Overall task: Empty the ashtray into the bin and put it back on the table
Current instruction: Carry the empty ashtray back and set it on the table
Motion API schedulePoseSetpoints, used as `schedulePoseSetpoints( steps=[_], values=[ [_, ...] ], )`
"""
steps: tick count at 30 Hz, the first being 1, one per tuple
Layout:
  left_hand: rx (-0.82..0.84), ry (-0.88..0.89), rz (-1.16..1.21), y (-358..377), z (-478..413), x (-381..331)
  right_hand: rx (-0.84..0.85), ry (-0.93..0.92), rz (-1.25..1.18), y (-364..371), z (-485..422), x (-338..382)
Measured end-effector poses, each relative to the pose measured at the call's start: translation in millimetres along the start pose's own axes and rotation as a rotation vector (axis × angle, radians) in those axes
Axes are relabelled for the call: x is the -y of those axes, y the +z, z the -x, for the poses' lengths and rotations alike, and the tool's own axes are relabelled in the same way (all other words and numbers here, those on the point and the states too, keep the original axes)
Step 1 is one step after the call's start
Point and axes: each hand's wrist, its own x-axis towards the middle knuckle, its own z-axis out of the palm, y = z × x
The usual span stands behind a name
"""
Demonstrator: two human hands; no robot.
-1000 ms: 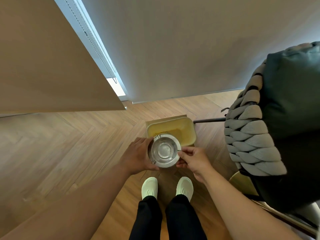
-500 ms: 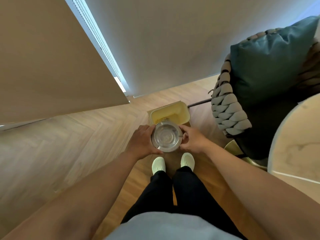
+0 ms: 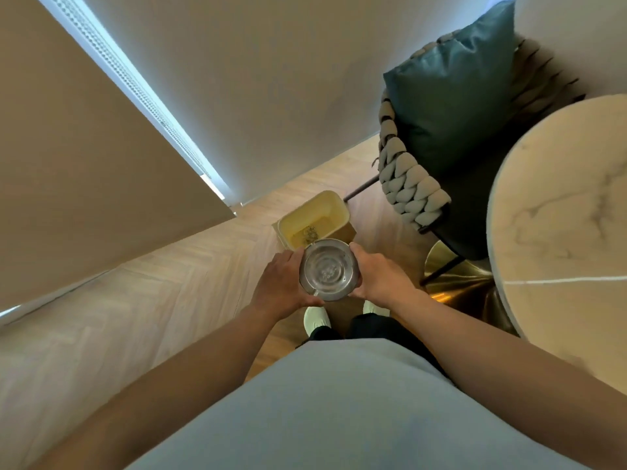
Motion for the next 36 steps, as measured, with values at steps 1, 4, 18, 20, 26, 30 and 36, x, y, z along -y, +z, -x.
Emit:
schedulePoseSetpoints(
  steps=[1,4,18,20,26,30,36],
  values=[
    [0.02,0.024,-0.008,1.5,-0.7,-3.8,-0.017,0.02,-0.018,2.2,6.7,-4.4],
    [0.076,0.089,-0.024,6.3,-6.4,-19.1,-0.08,0.077,-0.097,8.3,27.2,-19.5],
    [0.372,0.451,-0.142,69.1,-5.0,-152.7,-0.314,0.41,-0.311,39.5,168.7,-113.2],
    [0.389,0.498,-0.132,85.3,6.6,-173.0,-0.345,0.432,-0.354,49.6,197.9,-126.4],
    [0.463,0.57,-0.186,140.9,51.9,-223.8,-0.407,0.55,-0.409,83.1,282.2,-162.0],
    [0.487,0.65,-0.219,172.5,77.3,-252.3,-0.439,0.591,-0.454,103.6,328.6,-180.2],
    [0.521,0.704,-0.238,202.7,103.7,-283.1,-0.504,0.61,-0.505,121.5,375.6,-201.4]
  ],
)
